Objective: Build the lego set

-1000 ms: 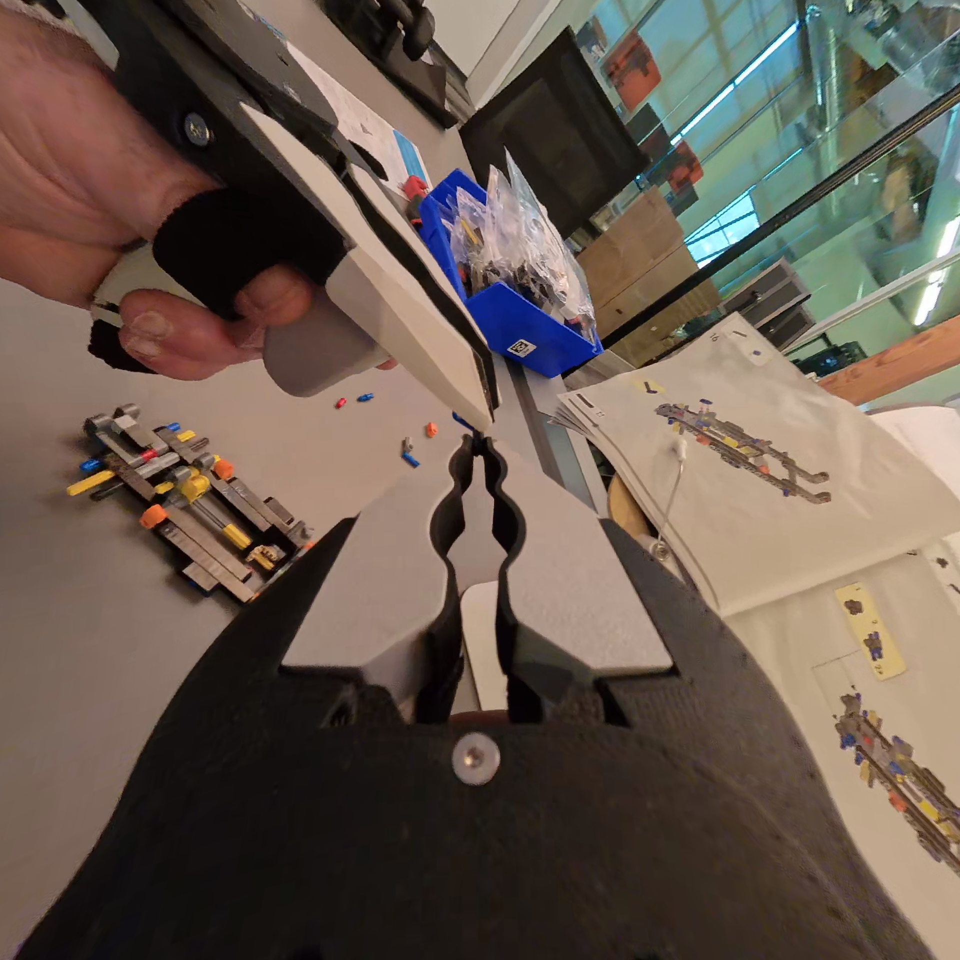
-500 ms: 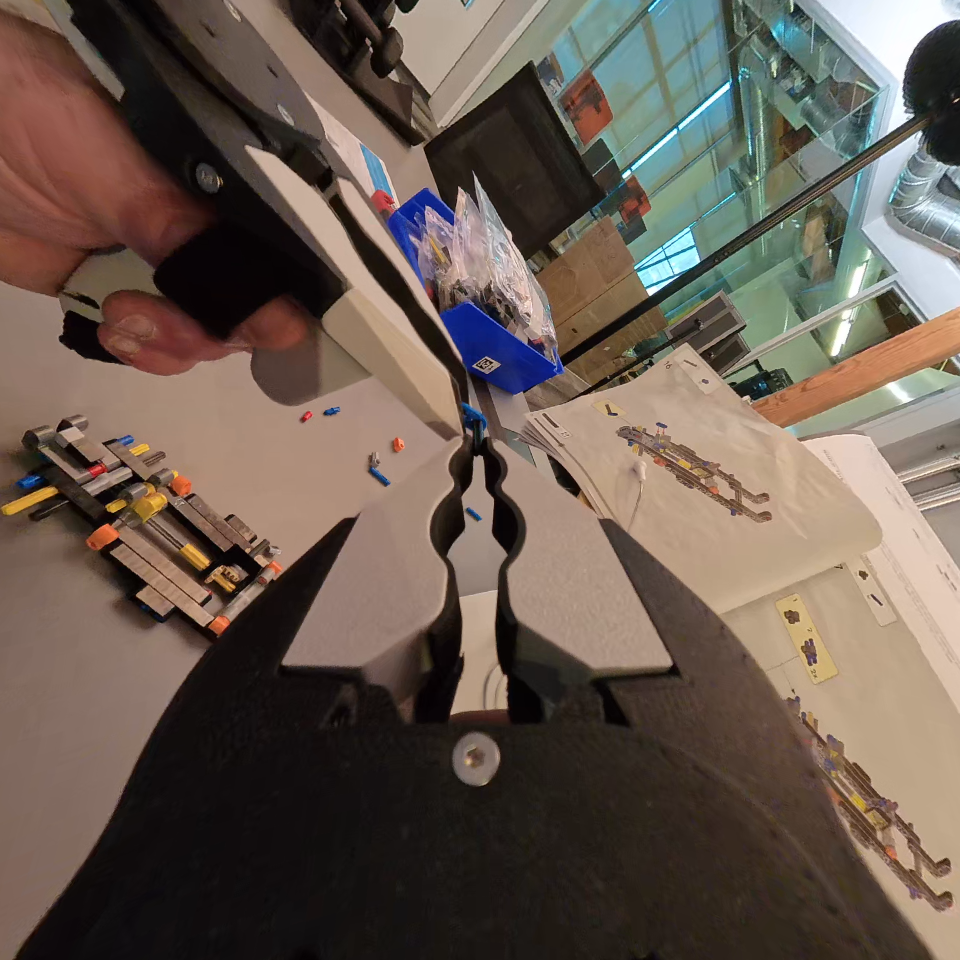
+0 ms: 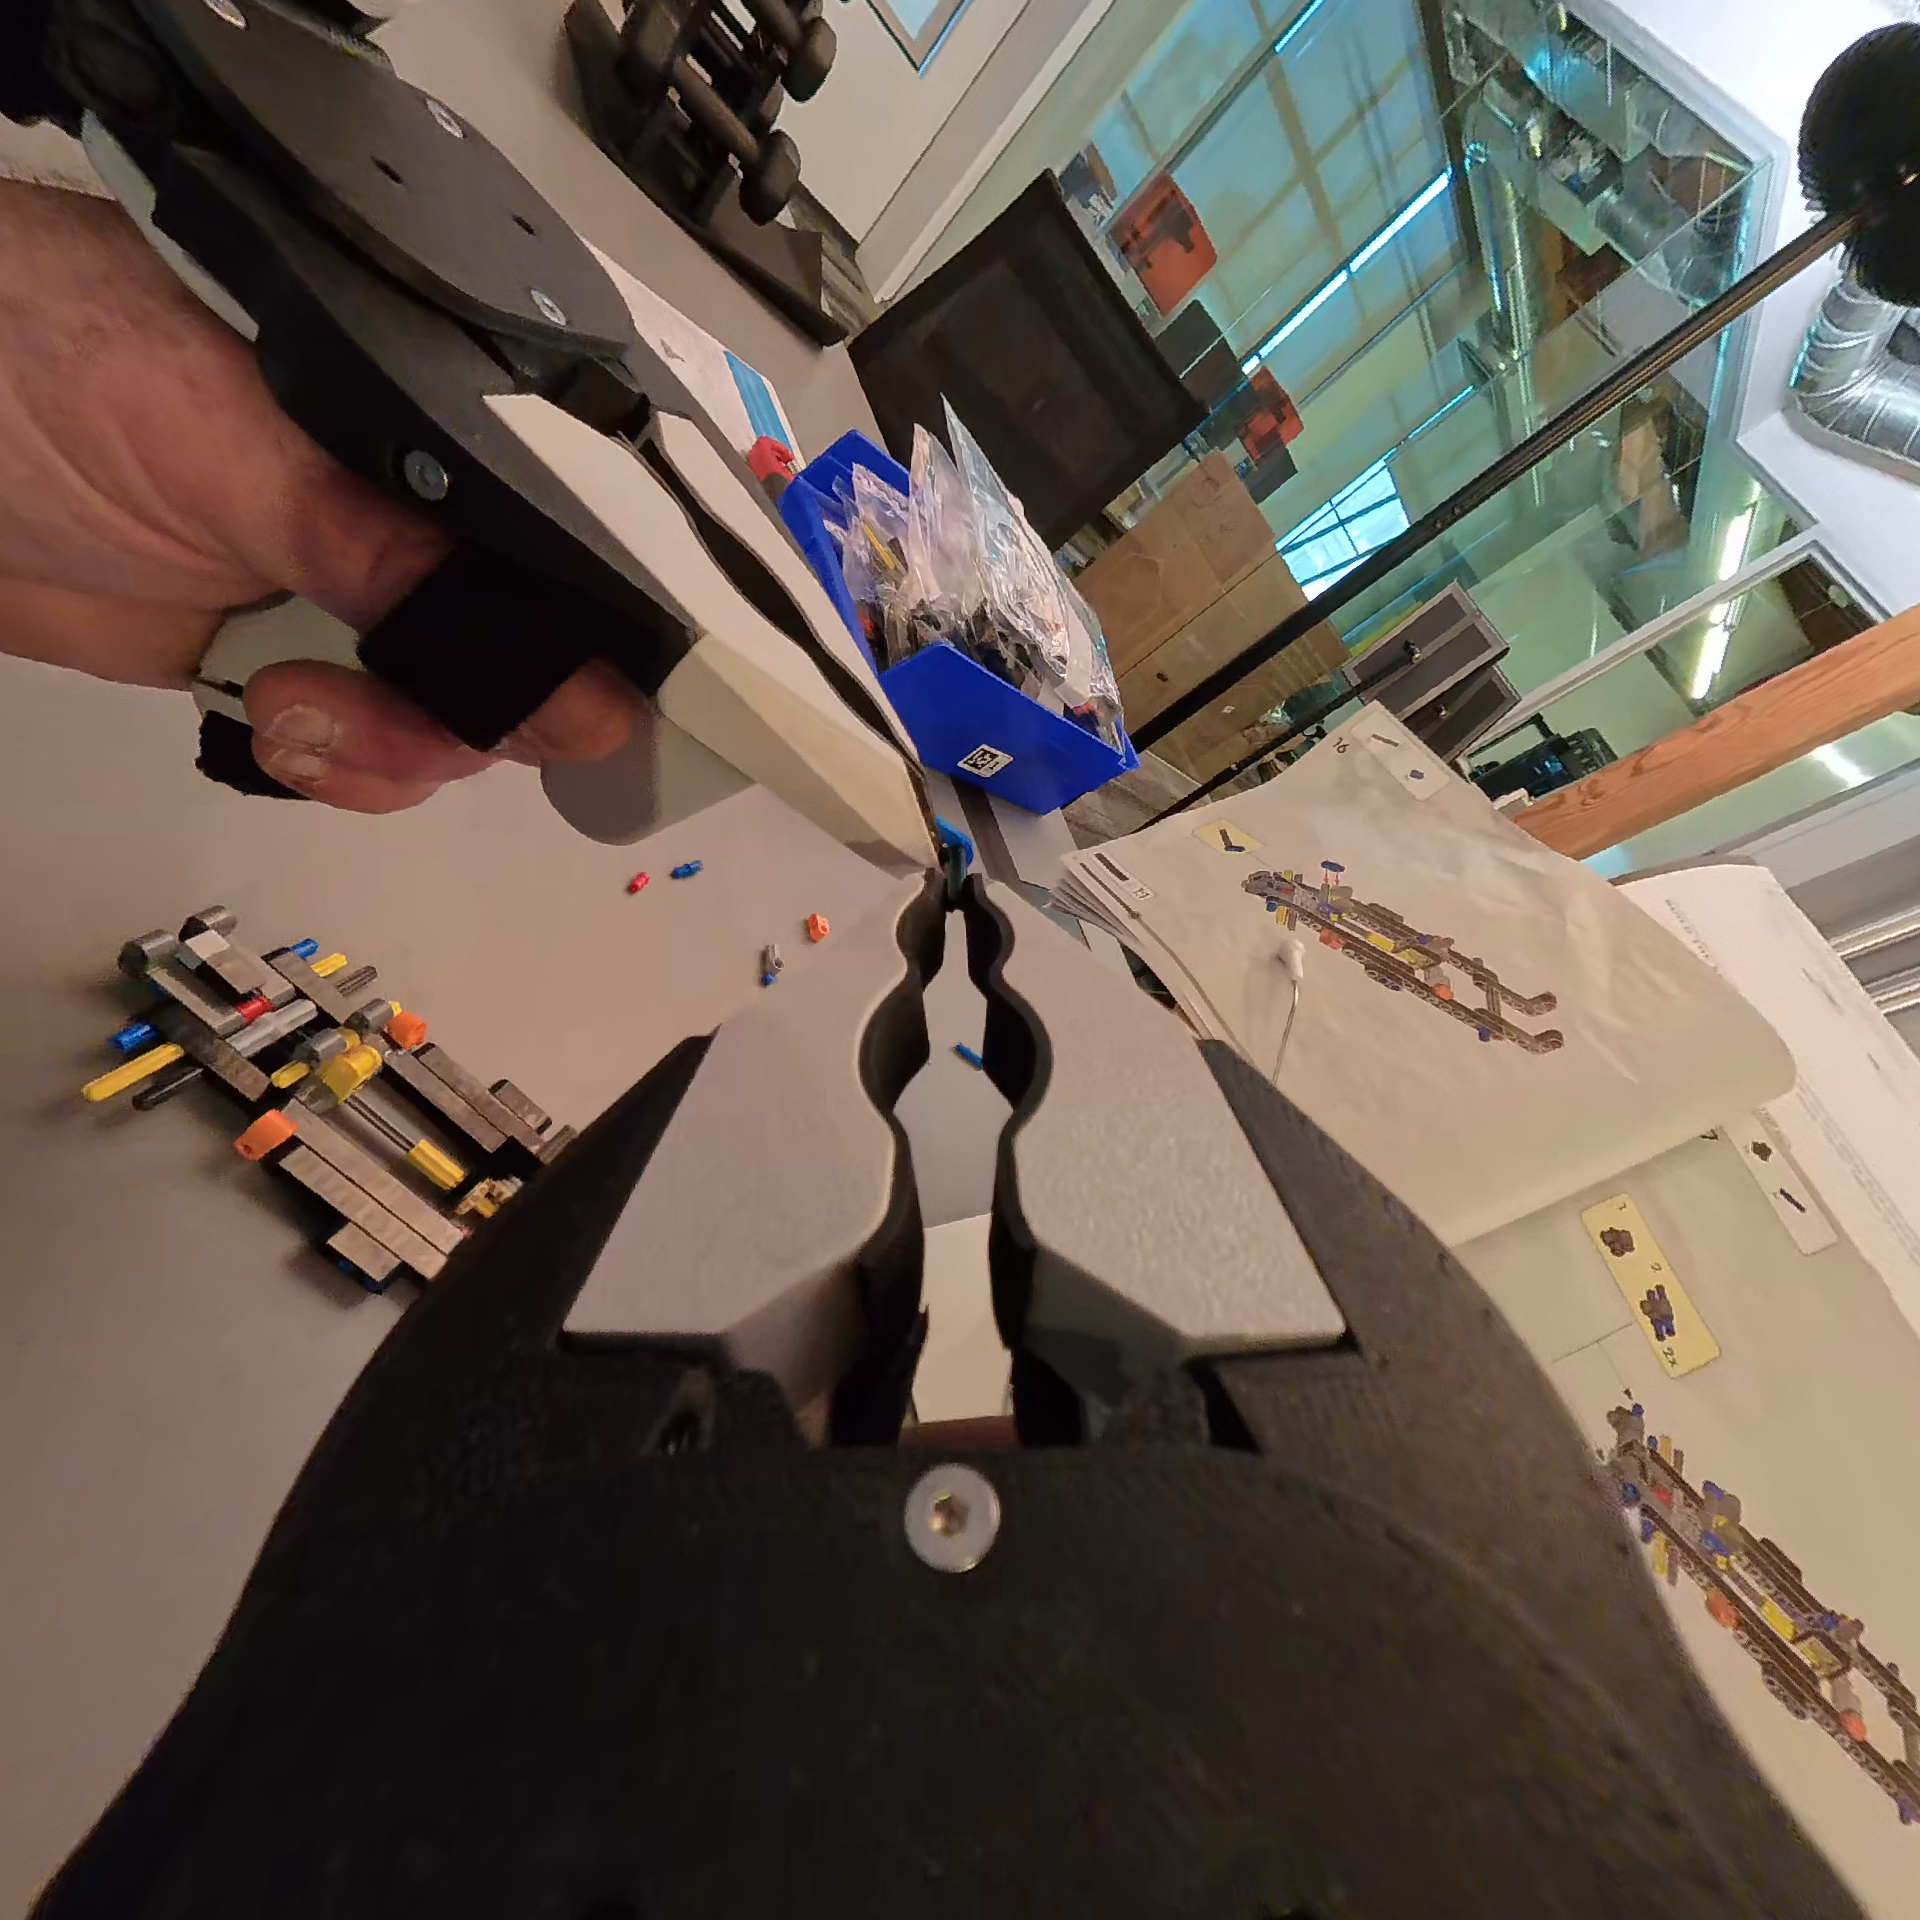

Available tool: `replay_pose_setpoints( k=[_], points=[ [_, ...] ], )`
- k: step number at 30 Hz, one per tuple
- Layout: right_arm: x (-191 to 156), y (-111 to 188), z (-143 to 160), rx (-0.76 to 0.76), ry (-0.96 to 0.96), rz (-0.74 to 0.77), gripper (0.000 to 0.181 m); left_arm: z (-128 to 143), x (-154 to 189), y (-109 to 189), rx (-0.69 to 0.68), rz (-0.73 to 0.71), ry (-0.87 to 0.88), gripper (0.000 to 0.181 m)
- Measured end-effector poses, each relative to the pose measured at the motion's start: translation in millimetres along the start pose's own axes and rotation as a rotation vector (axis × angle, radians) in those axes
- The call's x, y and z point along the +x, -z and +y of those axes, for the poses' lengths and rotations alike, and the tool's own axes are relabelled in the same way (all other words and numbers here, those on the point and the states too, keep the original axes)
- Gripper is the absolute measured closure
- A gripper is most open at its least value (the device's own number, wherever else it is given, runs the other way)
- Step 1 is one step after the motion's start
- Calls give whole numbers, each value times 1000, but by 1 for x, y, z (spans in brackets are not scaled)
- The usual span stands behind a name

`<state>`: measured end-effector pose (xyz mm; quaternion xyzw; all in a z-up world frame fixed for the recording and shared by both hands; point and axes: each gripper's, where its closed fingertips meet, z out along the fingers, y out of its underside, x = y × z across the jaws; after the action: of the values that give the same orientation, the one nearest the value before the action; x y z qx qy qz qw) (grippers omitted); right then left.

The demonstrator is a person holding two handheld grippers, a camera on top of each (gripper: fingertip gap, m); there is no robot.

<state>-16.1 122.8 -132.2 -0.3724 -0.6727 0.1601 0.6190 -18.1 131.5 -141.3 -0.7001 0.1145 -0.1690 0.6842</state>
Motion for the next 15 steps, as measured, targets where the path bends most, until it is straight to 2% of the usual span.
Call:
replay_pose_setpoints(
  k=[15],
  points=[
    [0, 0, 0, -4, -57, 12, 180, 0, 0, 1, -2, -34, -32, 179]
  ],
)
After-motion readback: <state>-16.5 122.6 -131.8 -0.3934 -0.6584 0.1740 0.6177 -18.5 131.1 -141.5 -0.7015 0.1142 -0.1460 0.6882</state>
